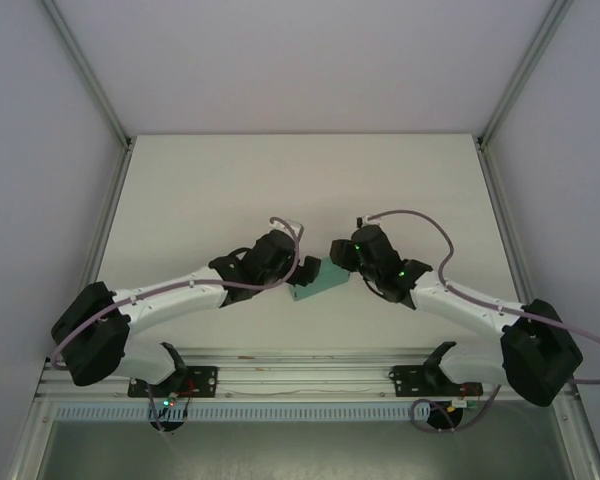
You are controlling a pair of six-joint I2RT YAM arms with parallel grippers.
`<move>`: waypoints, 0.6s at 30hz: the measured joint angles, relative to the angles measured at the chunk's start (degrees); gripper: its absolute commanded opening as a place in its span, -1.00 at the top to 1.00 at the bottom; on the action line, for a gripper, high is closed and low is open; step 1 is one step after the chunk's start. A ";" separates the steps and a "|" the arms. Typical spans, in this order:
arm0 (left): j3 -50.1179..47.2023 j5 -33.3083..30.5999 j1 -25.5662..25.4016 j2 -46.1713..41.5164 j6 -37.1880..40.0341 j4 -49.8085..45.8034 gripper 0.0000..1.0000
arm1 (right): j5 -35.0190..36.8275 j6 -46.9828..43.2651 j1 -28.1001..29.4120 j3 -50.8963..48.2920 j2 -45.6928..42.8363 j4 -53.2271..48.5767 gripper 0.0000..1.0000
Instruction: Assemble paper box
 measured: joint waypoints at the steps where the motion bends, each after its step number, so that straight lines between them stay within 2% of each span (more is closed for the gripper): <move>1: 0.02 0.02 0.72 -0.20 -0.13 -0.85 -1.00 | 0.35 -0.20 0.00 0.55 0.00 -0.81 -0.32; 7: -0.33 1.18 7.82 -4.13 -1.92 -3.80 -1.00 | -1.05 -9.90 -0.44 4.94 -0.02 -5.49 -1.00; 11: -1.07 1.99 15.89 -8.00 -4.44 -4.31 -1.00 | -4.79 -21.51 -0.52 9.46 0.00 -8.28 -1.00; 15: -1.88 1.99 24.52 -8.26 -7.19 -5.40 -1.00 | -11.58 -35.21 -0.52 15.34 1.20 -12.98 -1.00; 18: -2.89 1.97 27.61 -7.89 -8.20 -6.82 -1.00 | -16.59 -46.66 -0.52 18.75 2.84 -16.90 -1.00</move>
